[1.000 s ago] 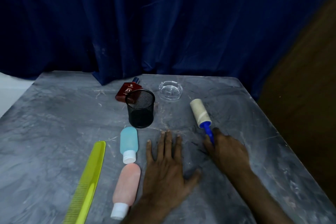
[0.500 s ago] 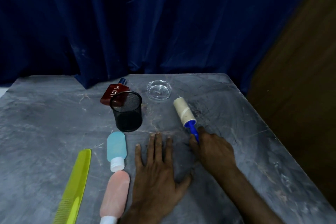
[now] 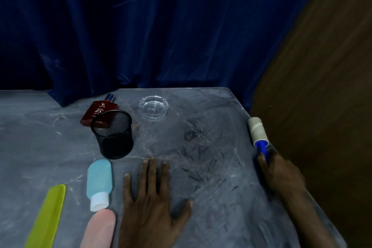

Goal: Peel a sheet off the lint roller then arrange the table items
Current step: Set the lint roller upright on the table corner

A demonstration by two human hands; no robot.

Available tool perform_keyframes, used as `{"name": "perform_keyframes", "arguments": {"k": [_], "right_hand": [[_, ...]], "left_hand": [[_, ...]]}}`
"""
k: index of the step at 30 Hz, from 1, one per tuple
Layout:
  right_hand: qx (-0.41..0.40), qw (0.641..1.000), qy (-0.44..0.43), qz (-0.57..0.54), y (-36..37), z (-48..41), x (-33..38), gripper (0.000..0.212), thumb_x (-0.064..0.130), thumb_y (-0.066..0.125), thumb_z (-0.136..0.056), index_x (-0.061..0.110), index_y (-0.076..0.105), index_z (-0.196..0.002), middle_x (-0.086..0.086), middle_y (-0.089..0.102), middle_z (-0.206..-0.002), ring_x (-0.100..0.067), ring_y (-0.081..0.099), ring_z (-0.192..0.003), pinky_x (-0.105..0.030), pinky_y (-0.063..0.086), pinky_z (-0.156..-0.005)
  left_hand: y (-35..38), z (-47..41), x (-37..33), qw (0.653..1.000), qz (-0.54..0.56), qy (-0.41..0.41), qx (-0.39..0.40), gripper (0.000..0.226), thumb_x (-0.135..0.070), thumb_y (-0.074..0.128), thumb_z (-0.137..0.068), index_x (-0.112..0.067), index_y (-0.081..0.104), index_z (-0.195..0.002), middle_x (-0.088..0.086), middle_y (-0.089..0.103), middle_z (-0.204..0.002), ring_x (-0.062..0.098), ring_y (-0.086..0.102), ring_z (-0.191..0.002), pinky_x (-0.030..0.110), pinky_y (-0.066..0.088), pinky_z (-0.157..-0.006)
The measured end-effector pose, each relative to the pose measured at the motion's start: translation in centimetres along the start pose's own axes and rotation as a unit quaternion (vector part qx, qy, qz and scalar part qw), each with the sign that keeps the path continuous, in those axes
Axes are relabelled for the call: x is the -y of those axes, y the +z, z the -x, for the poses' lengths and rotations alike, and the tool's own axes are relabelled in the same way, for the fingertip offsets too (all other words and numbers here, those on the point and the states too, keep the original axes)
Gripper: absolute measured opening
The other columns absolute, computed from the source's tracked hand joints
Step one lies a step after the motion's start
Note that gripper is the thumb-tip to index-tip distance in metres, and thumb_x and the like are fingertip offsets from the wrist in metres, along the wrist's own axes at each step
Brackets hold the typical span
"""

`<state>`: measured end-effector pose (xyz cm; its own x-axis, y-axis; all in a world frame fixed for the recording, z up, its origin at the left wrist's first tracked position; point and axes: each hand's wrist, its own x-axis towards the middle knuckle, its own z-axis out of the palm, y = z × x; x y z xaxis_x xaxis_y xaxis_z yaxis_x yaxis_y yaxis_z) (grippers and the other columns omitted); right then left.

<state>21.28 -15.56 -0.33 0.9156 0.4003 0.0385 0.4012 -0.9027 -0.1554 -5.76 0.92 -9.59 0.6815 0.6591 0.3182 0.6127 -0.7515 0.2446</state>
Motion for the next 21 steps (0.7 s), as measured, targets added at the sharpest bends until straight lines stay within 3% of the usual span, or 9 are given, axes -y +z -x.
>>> {"name": "perform_keyframes", "arguments": {"k": [5,10,13,18,21], "right_hand": [[0.005,1.0,0.017,0.002,-0.4,0.0,-0.8,0.037,0.052,0.043,-0.104,0.018,0.057,-0.112,0.006,0.049,-0.07,-0.01,0.05,-0.06,-0.031,0.036,-0.053],[0.0,0.999,-0.033,-0.007,0.3,0.3,1.2,0.033,0.048,0.044,-0.105,0.018,0.057,-0.102,0.003,0.055,-0.072,-0.014,0.057,-0.064,-0.038,0.054,-0.065],[0.02,0.997,-0.076,-0.008,0.8,0.4,3.3,0.03,0.047,0.04,-0.106,0.02,0.053,-0.106,0.004,0.056,-0.073,-0.013,0.059,-0.065,-0.038,0.053,-0.064],[0.021,0.99,-0.14,0.012,1.8,1.6,7.5,0.034,0.05,0.041,-0.106,0.021,0.056,-0.117,0.008,0.053,-0.072,-0.009,0.052,-0.061,-0.028,0.036,-0.056],[0.026,0.986,-0.164,0.021,2.4,2.7,9.9,0.039,0.053,0.039,-0.104,0.024,0.053,-0.127,0.004,0.061,-0.083,-0.016,0.061,-0.072,-0.032,0.046,-0.064]], "left_hand": [[0.8,0.0,0.1,1.0,0.001,0.001,-0.013,0.108,-0.084,0.057,-0.073,-0.012,0.054,-0.154,0.019,0.046,-0.164,0.038,0.045,-0.152,0.072,0.022,-0.121],[0.3,-0.1,-0.1,1.0,0.005,0.003,-0.003,0.107,-0.083,0.057,-0.074,-0.011,0.055,-0.153,0.019,0.046,-0.164,0.038,0.044,-0.153,0.073,0.025,-0.119],[-0.2,-0.1,-0.2,1.0,0.007,0.001,0.009,0.106,-0.083,0.056,-0.074,-0.011,0.055,-0.153,0.02,0.047,-0.163,0.04,0.045,-0.151,0.075,0.03,-0.116],[-0.9,-0.1,-0.3,1.0,0.003,-0.005,0.023,0.106,-0.083,0.054,-0.075,-0.012,0.055,-0.153,0.02,0.048,-0.162,0.04,0.046,-0.151,0.075,0.033,-0.115],[-1.1,-0.1,-0.4,1.0,0.005,-0.008,0.029,0.106,-0.082,0.055,-0.074,-0.012,0.056,-0.153,0.02,0.049,-0.162,0.04,0.047,-0.15,0.075,0.032,-0.115]]}}
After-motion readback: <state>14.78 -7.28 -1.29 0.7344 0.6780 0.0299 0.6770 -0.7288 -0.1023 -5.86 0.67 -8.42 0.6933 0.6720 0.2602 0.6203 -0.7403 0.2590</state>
